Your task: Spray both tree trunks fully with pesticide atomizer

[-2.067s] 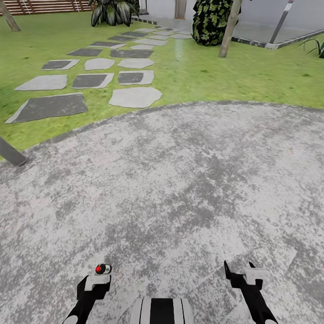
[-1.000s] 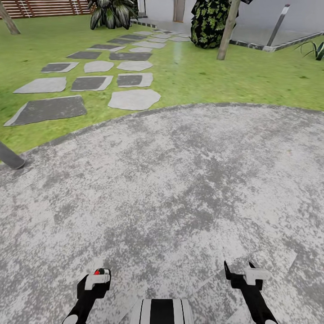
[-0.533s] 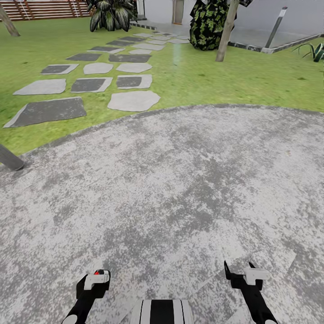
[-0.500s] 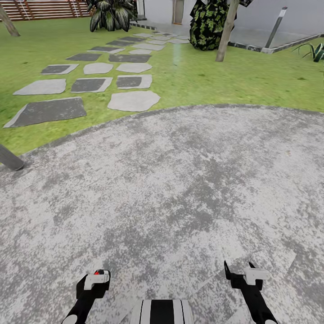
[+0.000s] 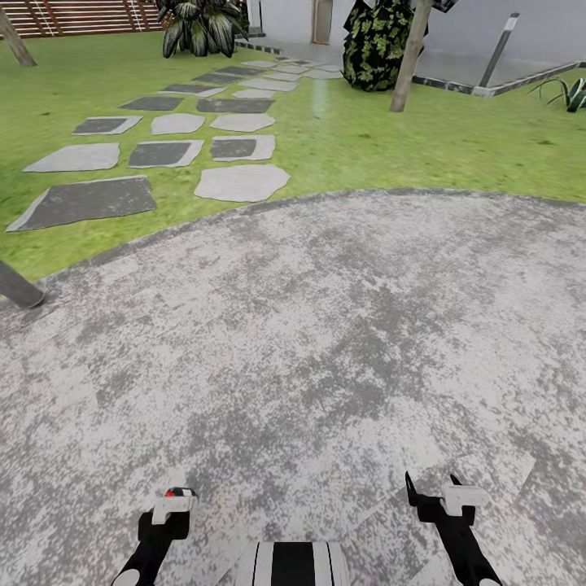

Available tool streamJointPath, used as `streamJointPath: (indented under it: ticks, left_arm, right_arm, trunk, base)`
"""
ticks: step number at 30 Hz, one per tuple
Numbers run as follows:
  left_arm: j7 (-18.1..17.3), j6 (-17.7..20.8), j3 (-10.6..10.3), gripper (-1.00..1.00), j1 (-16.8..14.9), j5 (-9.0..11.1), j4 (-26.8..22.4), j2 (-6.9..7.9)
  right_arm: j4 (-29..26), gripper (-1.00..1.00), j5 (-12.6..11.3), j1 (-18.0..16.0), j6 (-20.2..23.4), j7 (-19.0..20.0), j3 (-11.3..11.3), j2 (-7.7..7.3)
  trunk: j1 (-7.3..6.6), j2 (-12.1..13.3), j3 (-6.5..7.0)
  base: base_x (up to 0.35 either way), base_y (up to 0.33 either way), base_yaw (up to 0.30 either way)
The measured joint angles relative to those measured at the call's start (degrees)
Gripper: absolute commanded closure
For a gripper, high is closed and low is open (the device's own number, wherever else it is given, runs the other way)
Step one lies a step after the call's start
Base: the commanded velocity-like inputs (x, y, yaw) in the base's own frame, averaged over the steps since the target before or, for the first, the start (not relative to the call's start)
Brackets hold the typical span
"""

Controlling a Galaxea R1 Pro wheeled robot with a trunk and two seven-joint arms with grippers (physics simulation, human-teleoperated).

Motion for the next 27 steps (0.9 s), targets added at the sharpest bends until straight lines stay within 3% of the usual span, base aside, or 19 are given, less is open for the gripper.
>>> streamJointPath:
  ticks: [19, 27]
  left_arm:
    - [-0.02, -0.04, -0.06, 1.00, 0.00, -0.09, -0.09, -0.08]
    - [-0.02, -0.06, -0.02, 1.00, -0.01, -0.10, -0.10, -0.08]
  right_arm:
    - [0.06, -1.00, 0.00, -0.02, 0.00, -0.06, 0.00, 0.00]
    - [0.09, -1.00, 0.05, -0.04, 0.00, -0.06, 0.00, 0.00]
  trunk:
    - [0.00, 0.00, 0.00]
    - [-0.21, 0.10, 1.76]
  base:
    - [0.000, 0.000, 0.000]
    - [0.000, 0.000, 0.000]
